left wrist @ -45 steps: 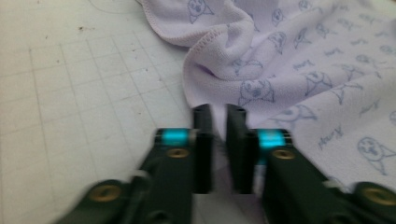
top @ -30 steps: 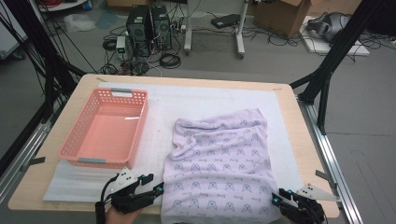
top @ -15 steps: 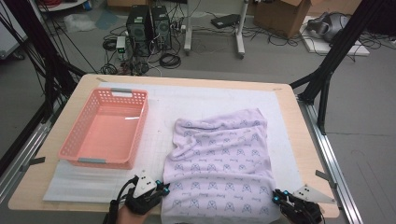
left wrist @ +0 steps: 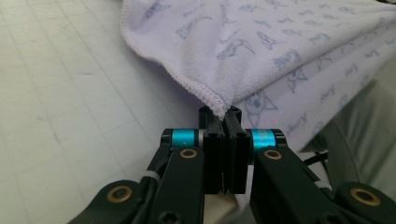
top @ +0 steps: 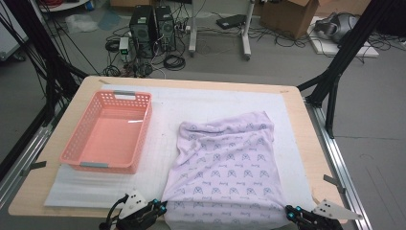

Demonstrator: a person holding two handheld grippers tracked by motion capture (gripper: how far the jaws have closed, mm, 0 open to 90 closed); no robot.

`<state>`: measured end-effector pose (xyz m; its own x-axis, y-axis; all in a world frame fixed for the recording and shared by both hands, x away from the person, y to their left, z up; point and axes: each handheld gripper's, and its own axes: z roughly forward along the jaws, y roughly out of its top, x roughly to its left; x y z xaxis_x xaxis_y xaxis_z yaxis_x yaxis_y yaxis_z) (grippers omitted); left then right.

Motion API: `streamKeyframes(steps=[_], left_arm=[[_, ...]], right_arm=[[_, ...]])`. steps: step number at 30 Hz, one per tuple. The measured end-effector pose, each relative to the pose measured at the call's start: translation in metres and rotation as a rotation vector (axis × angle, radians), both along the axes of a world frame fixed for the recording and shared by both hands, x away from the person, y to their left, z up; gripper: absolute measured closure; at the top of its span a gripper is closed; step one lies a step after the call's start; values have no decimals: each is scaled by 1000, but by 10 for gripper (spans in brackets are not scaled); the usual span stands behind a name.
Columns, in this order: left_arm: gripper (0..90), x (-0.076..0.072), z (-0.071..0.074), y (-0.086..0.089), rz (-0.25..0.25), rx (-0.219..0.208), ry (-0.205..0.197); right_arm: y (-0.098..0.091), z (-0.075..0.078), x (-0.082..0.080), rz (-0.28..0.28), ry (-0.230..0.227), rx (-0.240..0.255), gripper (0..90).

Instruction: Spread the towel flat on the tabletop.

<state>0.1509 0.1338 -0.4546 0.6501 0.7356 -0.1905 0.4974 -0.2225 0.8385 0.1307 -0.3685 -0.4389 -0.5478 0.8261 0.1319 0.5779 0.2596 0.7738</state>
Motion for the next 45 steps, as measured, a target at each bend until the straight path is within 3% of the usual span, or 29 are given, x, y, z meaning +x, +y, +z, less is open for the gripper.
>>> streamKeyframes(steps=[2,3,4,5,9,14,19,22,24,26,28,29,32,36,39,42,43,45], left_arm=[[822,1,0,-2,-6,-10,-18],[710,2,0,-2,9,-18,-33],[580,4,1,-2,24,-31,-47],[505,7,3,-1,42,-53,-60],[418,19,9,5,87,-120,-76],[413,37,10,4,88,-124,-69],[395,54,0,-7,68,-80,-5],[391,53,-7,-16,43,-65,37],[380,47,-10,-23,50,-18,-14],[470,43,-9,-26,78,52,-57],[717,42,-10,-24,91,55,-60],[817,42,-9,-23,72,48,-47],[865,37,-7,-22,74,49,-25],[866,20,-5,-12,60,28,6],[844,10,-5,-12,16,-7,12],[572,15,-5,-17,22,-12,-29],[546,19,-4,-17,32,-14,-35],[488,29,-2,-17,61,-24,-30]], right_arm=[[0,0,-1,1,0,4,797],[1,0,0,-12,-7,6,702],[1,-1,1,-26,-11,20,642],[1,-1,3,-34,-16,33,610],[4,-1,6,-67,-37,30,542],[10,-3,14,-105,-51,17,537],[17,-7,30,-114,-44,1,542],[24,-12,37,-100,-31,-35,555],[25,-14,39,-108,-37,-41,602],[24,-14,39,-124,-35,-48,695],[20,-13,38,-134,-40,-64,830],[18,-13,37,-137,-26,-55,878],[15,-11,34,-130,-13,-53,888],[10,-6,16,-85,-2,-46,893],[5,1,1,-57,-4,-50,892],[8,4,-1,-55,-37,-44,860],[10,4,1,-62,-52,-35,760],[14,4,8,-84,-62,-26,690]])
